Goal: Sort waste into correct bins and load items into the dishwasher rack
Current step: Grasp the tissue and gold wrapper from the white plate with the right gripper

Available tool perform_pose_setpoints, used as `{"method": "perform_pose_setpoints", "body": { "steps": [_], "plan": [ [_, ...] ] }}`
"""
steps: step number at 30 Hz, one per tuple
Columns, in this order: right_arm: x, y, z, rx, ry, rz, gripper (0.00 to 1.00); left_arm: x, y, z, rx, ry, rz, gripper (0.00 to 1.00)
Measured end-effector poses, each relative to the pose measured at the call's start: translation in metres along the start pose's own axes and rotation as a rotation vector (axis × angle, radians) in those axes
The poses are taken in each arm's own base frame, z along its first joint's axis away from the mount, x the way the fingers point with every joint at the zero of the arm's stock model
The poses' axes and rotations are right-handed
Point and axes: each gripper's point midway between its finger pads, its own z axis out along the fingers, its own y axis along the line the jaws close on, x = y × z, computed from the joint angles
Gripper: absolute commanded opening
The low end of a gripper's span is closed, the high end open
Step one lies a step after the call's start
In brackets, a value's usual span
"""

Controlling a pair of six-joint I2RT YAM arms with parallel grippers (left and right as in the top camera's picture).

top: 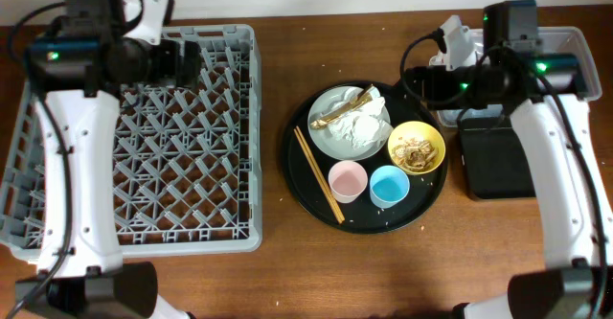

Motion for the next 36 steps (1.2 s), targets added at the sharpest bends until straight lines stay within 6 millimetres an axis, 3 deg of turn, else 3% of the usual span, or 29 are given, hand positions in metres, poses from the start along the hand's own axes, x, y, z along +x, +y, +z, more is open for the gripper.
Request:
{"method": "perform_pose_setpoints", "body": {
  "steps": [2, 4, 6, 7, 8, 11, 15, 20, 24, 25, 26, 27, 29, 32, 33, 34, 35, 36],
  "plan": [
    [-0.008, -0.001, 0.015, -0.035, -0.006, 0.004, 0.98, 0.005, -0.002, 0.012, -0.006, 0.038, 0.01, 0.99],
    [-0.032, 0.016, 0.023, -0.161, -0.077, -0.012, 0.98, 0.013, -0.001, 0.013, -0.011, 0.074, 0.004, 0.99],
    [-0.039, 0.008, 0.046, -0.094, -0.07, 0.15, 0.98, 0.015, 0.0, 0.014, -0.012, 0.084, 0.003, 0.99],
    [-0.027, 0.008, 0.079, 0.033, -0.015, 0.284, 0.99, 0.016, 0.0, 0.018, -0.011, 0.092, 0.002, 0.99],
    [-0.019, 0.008, 0.098, 0.146, -0.003, 0.352, 0.99, 0.017, 0.0, 0.022, -0.009, 0.104, 0.001, 1.0],
    [-0.005, 0.01, 0.128, 0.405, -0.069, 0.471, 0.99, 0.021, 0.0, 0.025, -0.006, 0.124, -0.002, 0.99],
    [0.028, -0.029, 0.2, 0.556, 0.013, 0.541, 1.0, 0.022, 0.0, 0.025, -0.005, 0.127, -0.003, 0.99],
    [0.035, -0.037, 0.229, 0.551, 0.027, 0.551, 0.95, 0.022, 0.0, 0.025, -0.005, 0.128, -0.003, 0.99],
    [0.049, -0.042, 0.248, 0.552, 0.078, 0.546, 0.59, 0.024, 0.0, 0.024, -0.004, 0.135, -0.004, 1.0],
    [0.05, -0.042, 0.248, 0.553, 0.081, 0.544, 0.42, 0.024, 0.0, 0.024, -0.004, 0.135, -0.004, 0.99],
    [0.051, -0.043, 0.249, 0.553, 0.088, 0.526, 0.13, 0.024, 0.0, 0.024, -0.004, 0.135, -0.004, 0.99],
    [0.052, -0.043, 0.249, 0.556, 0.095, 0.521, 0.04, 0.024, 0.0, 0.024, -0.004, 0.135, -0.004, 0.99],
    [0.055, -0.042, 0.248, 0.552, 0.115, 0.502, 0.04, 0.024, 0.0, 0.024, -0.004, 0.135, -0.004, 0.99],
    [0.045, -0.02, 0.237, 0.43, 0.205, 0.408, 0.04, 0.024, 0.0, 0.024, -0.004, 0.134, -0.004, 0.99],
    [0.027, -0.011, 0.211, 0.389, 0.224, 0.4, 0.04, 0.024, 0.0, 0.024, -0.003, 0.137, -0.004, 0.99],
    [-0.007, -0.009, 0.179, 0.348, 0.148, 0.402, 0.04, 0.024, 0.0, 0.024, -0.004, 0.136, -0.004, 0.99],
    [-0.045, -0.012, 0.124, 0.318, 0.045, 0.41, 0.04, 0.024, 0.0, 0.024, -0.003, 0.136, -0.004, 0.99],
    [-0.077, -0.03, 0.061, 0.314, -0.082, 0.442, 0.04, 0.024, 0.0, 0.024, -0.004, 0.136, -0.004, 0.99]
  ]
}}
